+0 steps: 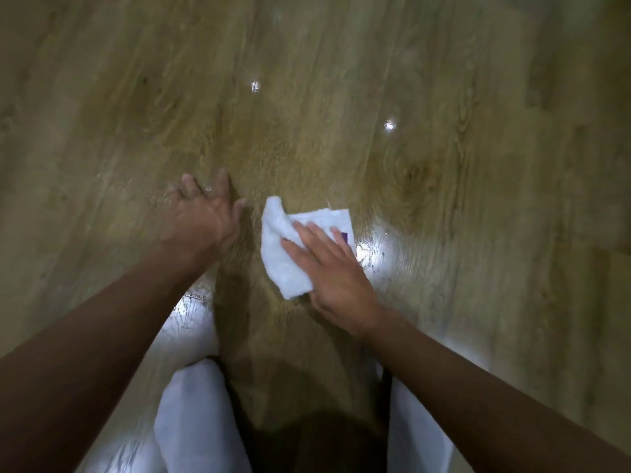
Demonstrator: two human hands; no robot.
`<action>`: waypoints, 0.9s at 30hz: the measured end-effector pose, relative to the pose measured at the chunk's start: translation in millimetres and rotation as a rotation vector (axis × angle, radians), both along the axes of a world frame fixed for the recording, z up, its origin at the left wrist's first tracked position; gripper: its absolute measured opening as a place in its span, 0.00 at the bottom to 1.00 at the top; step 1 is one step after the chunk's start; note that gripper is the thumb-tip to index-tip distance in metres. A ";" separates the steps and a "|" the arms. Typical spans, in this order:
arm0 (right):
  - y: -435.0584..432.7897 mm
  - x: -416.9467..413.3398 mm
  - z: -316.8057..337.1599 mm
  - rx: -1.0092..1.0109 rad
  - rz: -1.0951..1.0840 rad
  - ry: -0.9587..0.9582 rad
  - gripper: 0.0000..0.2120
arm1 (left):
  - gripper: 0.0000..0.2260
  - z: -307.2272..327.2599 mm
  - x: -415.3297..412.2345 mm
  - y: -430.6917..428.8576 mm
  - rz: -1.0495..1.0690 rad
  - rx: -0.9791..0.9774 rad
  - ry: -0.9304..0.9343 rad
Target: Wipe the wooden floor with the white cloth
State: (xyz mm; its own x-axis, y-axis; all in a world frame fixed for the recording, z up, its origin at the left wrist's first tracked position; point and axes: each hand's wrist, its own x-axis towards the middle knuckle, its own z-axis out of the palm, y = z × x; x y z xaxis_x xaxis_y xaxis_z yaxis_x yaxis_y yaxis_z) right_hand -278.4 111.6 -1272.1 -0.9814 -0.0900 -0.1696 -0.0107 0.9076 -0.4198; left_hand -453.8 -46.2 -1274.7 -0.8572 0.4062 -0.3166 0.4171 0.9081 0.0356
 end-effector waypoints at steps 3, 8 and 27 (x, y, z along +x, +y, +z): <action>32.1 39.6 0.9 0.012 0.076 -0.015 0.27 | 0.30 -5.5 6.1 -10.9 -0.029 0.021 0.026; 44.5 -12.8 -8.4 0.050 -0.184 0.035 0.32 | 0.24 -4.0 12.7 -11.2 -0.028 0.038 0.029; 56.5 110.4 4.6 0.003 -0.012 -0.093 0.29 | 0.22 1.0 90.2 55.5 -0.292 0.143 -0.044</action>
